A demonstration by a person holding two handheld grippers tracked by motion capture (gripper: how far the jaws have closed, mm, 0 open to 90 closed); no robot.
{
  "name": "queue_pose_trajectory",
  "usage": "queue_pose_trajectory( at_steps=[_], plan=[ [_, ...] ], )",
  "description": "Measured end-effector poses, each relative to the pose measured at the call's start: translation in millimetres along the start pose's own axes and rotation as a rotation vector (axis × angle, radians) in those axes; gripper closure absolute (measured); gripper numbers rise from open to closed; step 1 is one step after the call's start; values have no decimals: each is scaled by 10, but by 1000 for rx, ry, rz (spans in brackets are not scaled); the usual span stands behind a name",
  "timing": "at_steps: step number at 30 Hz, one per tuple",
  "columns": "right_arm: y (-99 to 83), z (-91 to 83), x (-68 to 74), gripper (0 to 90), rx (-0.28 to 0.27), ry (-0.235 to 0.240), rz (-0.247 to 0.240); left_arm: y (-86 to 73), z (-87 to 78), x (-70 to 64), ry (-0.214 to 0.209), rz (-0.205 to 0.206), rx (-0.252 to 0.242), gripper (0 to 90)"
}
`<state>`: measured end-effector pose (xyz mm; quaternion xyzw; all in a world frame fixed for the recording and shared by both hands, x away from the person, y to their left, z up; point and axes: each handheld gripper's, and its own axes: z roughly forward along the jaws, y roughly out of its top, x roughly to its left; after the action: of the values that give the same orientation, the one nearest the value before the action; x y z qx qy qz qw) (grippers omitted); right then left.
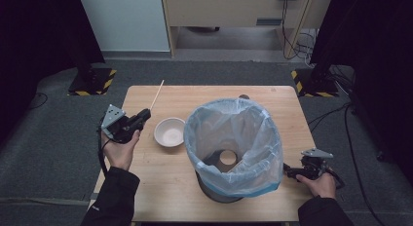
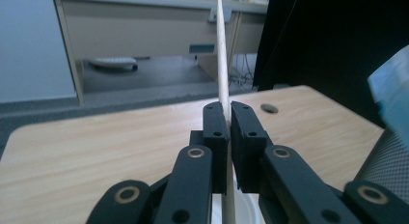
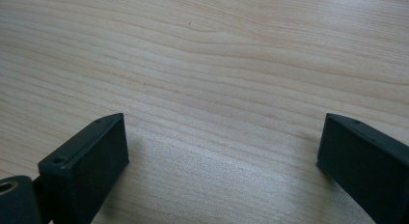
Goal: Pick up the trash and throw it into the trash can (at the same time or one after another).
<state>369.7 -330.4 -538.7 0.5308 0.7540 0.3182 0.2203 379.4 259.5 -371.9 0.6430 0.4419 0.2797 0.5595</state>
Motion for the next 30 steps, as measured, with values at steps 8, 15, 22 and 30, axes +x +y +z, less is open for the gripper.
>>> queue_pose_trajectory(
  at_steps=[8, 15, 22, 30],
  plan=[
    [0, 0, -1, 41, 0, 0, -2, 217, -187, -151, -42, 23, -94, 853],
    [0, 0, 0, 41, 0, 0, 0, 375, -332, -308, -82, 52, -166, 853],
    [0, 0, 0, 41, 1, 0, -2, 512, -491, -451, -123, 77, -229, 853],
    [0, 0, 0, 40, 1, 0, -2, 612, -600, -628, -169, 111, -267, 853]
  ],
)
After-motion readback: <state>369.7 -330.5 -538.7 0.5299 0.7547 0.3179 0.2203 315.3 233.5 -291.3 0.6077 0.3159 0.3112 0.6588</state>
